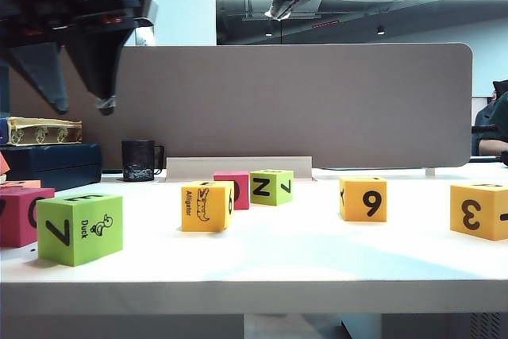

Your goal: Select the appropriate blocks from the scattered letter blocks on the table and arrange them in a row to spell out "DEEP".

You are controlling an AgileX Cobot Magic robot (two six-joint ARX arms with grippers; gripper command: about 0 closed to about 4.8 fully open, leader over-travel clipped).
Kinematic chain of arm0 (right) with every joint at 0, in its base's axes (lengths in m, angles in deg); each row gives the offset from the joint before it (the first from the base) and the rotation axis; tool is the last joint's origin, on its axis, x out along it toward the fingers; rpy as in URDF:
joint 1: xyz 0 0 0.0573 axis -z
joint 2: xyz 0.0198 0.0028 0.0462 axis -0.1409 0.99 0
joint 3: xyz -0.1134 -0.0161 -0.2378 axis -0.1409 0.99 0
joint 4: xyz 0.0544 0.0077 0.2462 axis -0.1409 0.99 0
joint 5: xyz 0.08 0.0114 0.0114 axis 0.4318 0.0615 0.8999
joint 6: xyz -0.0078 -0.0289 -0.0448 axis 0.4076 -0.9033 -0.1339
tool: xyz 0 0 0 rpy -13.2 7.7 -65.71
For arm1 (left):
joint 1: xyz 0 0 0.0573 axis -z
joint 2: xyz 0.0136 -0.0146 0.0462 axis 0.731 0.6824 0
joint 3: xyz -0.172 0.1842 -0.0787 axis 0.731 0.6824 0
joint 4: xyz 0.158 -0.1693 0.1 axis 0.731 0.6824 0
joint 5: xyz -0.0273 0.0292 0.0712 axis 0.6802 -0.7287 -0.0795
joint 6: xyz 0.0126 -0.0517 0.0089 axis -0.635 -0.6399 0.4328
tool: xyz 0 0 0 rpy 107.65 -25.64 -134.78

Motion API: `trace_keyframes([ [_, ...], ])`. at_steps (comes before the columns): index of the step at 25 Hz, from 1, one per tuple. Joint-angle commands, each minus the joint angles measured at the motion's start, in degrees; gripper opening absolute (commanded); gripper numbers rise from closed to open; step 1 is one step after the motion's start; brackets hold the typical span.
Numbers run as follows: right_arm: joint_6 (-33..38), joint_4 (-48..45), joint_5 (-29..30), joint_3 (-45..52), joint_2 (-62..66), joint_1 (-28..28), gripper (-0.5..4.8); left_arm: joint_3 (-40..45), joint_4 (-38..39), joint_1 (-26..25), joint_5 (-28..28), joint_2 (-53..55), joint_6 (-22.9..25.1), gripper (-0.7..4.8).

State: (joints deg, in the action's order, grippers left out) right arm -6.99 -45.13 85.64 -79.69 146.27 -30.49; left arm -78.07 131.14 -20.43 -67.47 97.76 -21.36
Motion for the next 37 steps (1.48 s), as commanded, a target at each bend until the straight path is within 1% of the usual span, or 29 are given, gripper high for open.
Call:
trace_keyframes([
  [1, -0.13, -0.94, 0.11, -0.33, -0.13, -0.07, -0.01, 4.07, -2.78, 0.24, 4.07, -2.03, -3.04, 3.38],
  [5, -0.13, -0.87, 0.11, -0.33, -0.13, -0.07, -0.01, 7.87, -4.87, 0.24, 5.95, -1.99, -3.78, 3.45],
  [8, -0.13, -0.87, 0.11, -0.33, -0.13, -0.07, -0.01, 11.13, -6.95, 0.55, 5.38, -1.99, -3.72, 3.53],
  [11, -0.13, -0.87, 0.11, -0.33, -0.13, -0.07, -0.01, 12.57, -8.94, 0.57, 5.40, -1.95, -3.28, 4.28],
  [13, -0.11, -0.83, 0.11, -0.33, -0.13, -0.07, -0.01, 12.92, -9.62, 0.57, 5.40, -1.75, -3.28, 4.60],
  [14, -0.13, -0.79, 0.11, -0.33, -0.13, -0.07, -0.01, 12.94, -9.79, 0.57, 5.38, -1.55, -3.10, 4.67],
  [16, -0.13, -0.72, 0.13, -0.33, -0.13, -0.07, -0.01, 12.94, -11.02, 0.57, 5.38, -0.98, -1.75, 4.67],
  [20, -0.13, -0.59, 0.11, -0.33, -0.13, -0.07, -0.01, 12.96, -12.22, 0.55, 4.96, 0.17, -1.77, 4.66],
  [22, -0.13, -0.42, 0.11, -0.33, -0.13, -0.07, -0.01, 12.98, -12.13, 0.55, 2.78, 1.57, -1.53, 4.66],
  [26, -0.13, -0.44, 0.11, -0.33, -0.13, -0.07, -0.02, 13.00, -12.13, 0.55, 2.80, 3.83, -0.70, 4.63],
  [29, -0.13, -0.44, 0.09, -0.33, -0.13, -0.04, -0.01, 13.00, -12.13, 0.55, 2.80, 5.88, -0.72, 4.56],
  [30, -0.13, -0.44, 0.09, -0.33, -0.13, -0.04, -0.01, 13.00, -12.13, 0.57, 2.80, 6.62, -0.72, 4.36],
  [31, -0.13, -0.46, 0.09, -0.33, -0.13, -0.04, -0.02, 13.00, -12.15, 0.57, 2.82, 7.21, -0.72, 3.72],
  [32, -0.13, -0.46, 0.09, -0.33, -0.13, -0.04, -0.01, 13.00, -12.15, 0.55, 2.82, 7.48, -0.72, 3.29],
  [34, -0.13, -0.46, 0.09, -0.33, -0.13, -0.04, -0.01, 13.05, -12.13, 0.57, 2.86, 7.56, -0.72, 2.97],
  [36, -0.13, -0.46, 0.09, -0.33, -0.13, -0.04, -0.01, 13.05, -12.24, 0.57, 2.99, 7.56, -0.79, 2.91],
  [37, -0.15, -0.46, 0.04, -0.33, -0.13, -0.02, -0.01, 13.05, -12.35, 0.57, 2.99, 7.56, -1.31, 2.64],
])
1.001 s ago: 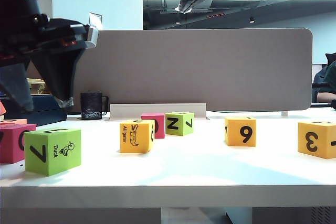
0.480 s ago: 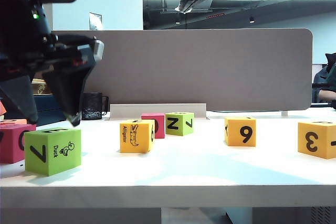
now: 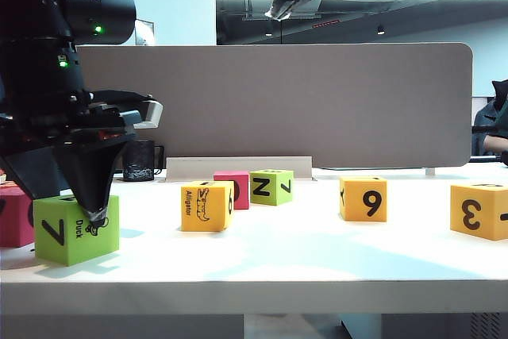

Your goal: Select the appropriate blocks from the scattered letter blocks on the table and arrange them in a row to spell out "DEEP".

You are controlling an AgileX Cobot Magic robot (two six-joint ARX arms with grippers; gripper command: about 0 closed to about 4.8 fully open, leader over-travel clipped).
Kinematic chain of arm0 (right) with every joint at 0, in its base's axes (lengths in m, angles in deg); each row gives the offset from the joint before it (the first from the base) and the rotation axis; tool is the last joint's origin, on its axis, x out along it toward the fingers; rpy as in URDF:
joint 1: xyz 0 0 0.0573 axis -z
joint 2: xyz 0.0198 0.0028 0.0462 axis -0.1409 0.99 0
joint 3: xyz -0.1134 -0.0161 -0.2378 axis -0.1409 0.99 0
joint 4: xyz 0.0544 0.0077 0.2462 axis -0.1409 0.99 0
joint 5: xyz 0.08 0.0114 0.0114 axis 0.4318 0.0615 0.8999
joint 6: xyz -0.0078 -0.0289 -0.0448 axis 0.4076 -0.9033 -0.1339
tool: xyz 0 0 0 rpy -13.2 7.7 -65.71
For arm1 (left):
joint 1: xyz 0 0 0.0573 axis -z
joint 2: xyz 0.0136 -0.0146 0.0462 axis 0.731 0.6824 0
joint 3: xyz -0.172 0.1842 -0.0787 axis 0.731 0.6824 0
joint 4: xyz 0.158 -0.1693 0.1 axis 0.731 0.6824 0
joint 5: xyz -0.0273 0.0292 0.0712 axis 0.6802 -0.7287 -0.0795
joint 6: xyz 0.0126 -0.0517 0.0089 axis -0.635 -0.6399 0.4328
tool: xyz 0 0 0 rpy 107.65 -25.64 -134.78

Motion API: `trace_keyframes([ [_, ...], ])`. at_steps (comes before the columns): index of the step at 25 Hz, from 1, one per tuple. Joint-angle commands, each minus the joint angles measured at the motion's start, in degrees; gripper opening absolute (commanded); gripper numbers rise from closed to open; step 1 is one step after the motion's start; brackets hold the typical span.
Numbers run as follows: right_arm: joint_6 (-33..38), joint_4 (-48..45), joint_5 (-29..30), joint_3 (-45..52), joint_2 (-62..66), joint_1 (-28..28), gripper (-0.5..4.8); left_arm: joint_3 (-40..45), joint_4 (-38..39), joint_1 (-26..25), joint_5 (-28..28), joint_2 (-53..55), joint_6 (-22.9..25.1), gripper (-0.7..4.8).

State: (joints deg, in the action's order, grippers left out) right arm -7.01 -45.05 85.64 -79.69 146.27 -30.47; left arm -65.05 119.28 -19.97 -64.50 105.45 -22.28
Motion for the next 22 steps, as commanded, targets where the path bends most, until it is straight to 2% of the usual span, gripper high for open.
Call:
trace_keyframes([
  [1, -0.13, -0.57, 0.04, -0.33, -0.13, -0.04, -0.01, 0.02, -0.94, 0.11, 0.02, -0.13, -1.20, 2.64],
  [8, -0.15, -0.55, 0.07, -0.33, -0.13, -0.04, -0.01, 0.00, -6.32, 0.11, 0.02, -0.15, -6.93, 2.63],
  [11, -0.15, -0.55, 0.09, -0.33, -0.13, -0.04, -0.02, 0.00, -11.28, 0.09, 0.02, -0.15, -10.95, 2.63],
  [15, -0.15, -0.55, 0.09, -0.33, -0.13, -0.04, -0.01, -0.02, -17.25, 0.09, 0.02, -0.04, -13.05, 2.63],
  [22, -0.15, -0.15, 0.11, -0.33, -0.13, -0.07, -0.01, -4.31, -15.67, 0.04, 0.02, 5.29, -14.62, 2.63],
])
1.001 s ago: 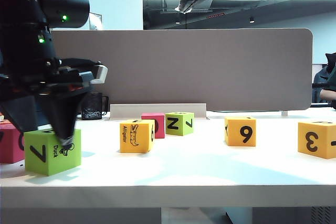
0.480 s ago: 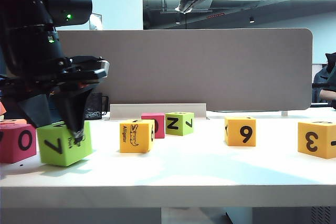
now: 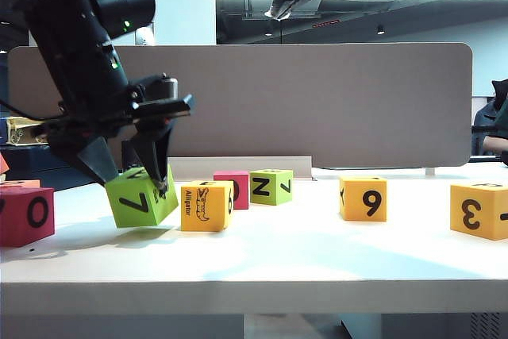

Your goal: Select the appropriate blocks from the scattered letter blocks on the table and arrange them in a row to spell out "DEEP".

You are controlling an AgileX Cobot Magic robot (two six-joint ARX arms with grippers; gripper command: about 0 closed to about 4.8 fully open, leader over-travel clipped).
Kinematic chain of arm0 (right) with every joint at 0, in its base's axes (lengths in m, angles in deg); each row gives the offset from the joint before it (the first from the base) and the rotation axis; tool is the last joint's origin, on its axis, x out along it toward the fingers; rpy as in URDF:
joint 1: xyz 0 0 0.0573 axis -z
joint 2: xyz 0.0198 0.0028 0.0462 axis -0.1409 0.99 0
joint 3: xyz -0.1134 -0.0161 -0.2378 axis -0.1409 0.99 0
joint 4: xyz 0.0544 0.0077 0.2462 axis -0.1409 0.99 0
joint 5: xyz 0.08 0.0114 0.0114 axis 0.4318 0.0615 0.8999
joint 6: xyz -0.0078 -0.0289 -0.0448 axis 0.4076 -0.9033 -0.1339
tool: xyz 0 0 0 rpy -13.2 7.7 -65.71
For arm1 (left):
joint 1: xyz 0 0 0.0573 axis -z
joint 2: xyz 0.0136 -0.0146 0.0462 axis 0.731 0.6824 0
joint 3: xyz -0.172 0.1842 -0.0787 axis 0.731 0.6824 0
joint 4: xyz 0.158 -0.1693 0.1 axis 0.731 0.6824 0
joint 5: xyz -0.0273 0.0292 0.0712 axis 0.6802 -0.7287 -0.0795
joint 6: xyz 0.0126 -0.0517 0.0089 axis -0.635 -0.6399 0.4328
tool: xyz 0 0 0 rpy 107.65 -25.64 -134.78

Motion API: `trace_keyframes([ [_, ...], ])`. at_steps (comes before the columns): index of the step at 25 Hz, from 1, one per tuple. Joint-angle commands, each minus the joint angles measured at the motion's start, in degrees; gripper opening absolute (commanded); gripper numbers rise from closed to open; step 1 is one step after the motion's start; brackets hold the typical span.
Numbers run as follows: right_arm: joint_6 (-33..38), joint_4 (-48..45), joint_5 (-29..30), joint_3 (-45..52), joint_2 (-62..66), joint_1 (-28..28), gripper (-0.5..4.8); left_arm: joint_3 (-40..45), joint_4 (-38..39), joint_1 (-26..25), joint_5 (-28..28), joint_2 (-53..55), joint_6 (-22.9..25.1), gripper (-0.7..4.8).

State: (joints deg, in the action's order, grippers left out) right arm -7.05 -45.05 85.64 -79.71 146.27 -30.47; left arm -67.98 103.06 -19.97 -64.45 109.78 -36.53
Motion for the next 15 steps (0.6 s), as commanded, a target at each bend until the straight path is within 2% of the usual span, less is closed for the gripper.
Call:
trace_keyframes([
  [1, -0.11, 0.24, 0.09, -0.31, -0.13, -0.04, -0.01, -2.60, 0.94, 0.04, -0.07, 1.81, -0.39, 2.63],
  [9, -0.11, 0.35, 0.11, -0.31, -0.13, -0.07, -0.01, -4.83, 2.93, -2.36, -1.11, 2.67, -1.66, 2.63],
  [15, -0.11, 0.28, 0.11, -0.31, -0.13, -0.09, -0.01, -4.83, 1.77, -2.86, 0.44, 2.69, -2.89, 2.63],
])
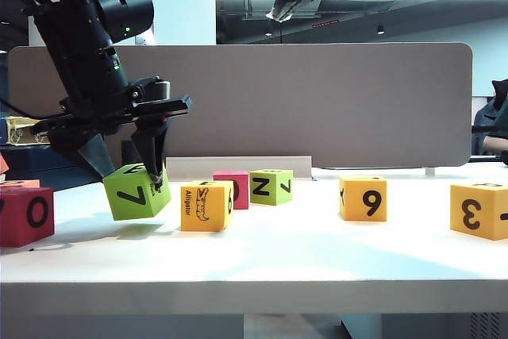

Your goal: Select the appropriate blocks from the scattered letter blocks on the table and arrange them in a row to spell out "DEEP".

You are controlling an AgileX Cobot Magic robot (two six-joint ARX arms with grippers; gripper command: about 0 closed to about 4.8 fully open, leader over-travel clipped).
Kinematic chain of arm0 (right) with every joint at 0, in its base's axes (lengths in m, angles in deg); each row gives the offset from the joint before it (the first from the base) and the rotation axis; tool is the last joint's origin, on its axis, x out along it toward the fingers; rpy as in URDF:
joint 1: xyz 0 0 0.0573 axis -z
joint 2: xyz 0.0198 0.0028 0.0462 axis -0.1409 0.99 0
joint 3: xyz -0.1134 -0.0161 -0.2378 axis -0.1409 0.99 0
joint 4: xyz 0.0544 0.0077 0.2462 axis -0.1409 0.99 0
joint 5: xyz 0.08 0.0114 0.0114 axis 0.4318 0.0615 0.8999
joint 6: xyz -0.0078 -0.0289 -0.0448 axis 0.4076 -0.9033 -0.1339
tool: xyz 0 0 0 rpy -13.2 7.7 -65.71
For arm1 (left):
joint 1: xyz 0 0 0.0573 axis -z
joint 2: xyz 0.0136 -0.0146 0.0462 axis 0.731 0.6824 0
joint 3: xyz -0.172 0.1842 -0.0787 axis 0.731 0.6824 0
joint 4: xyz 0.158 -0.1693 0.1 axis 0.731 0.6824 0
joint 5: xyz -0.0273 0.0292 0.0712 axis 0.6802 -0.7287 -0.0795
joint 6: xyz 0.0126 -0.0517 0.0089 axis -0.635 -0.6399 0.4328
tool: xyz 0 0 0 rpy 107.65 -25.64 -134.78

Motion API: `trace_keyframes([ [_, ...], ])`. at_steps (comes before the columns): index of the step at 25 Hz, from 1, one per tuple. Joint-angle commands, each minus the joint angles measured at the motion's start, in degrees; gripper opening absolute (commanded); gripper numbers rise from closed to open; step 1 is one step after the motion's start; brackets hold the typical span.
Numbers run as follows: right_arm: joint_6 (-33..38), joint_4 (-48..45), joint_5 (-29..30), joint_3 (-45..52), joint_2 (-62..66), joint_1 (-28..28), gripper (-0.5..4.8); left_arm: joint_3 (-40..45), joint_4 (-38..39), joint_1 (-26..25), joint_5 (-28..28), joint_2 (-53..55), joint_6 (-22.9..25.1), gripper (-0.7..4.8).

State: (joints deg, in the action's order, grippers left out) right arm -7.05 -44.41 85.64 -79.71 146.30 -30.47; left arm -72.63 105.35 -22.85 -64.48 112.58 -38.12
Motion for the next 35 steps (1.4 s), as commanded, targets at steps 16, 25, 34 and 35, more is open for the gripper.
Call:
trace_keyframes([
  [16, -0.09, -0.28, 0.11, -0.31, -0.15, -0.09, -0.01, -0.20, -2.21, 0.07, 4.15, 3.17, -1.99, 2.90],
  [25, -0.11, -0.24, 0.11, -0.31, -0.15, -0.09, -0.01, -2.97, -1.57, 0.04, 4.07, 3.15, -1.81, 3.54],
  [34, -0.09, 0.28, 0.11, -0.31, -0.15, -0.09, -0.01, -15.56, 10.91, -2.86, -4.11, 3.04, 4.50, 3.54],
  [35, -0.09, 0.33, 0.11, -0.31, -0.15, -0.09, -0.01, -16.20, 12.28, -3.72, -4.35, 3.04, 4.48, 3.54],
])
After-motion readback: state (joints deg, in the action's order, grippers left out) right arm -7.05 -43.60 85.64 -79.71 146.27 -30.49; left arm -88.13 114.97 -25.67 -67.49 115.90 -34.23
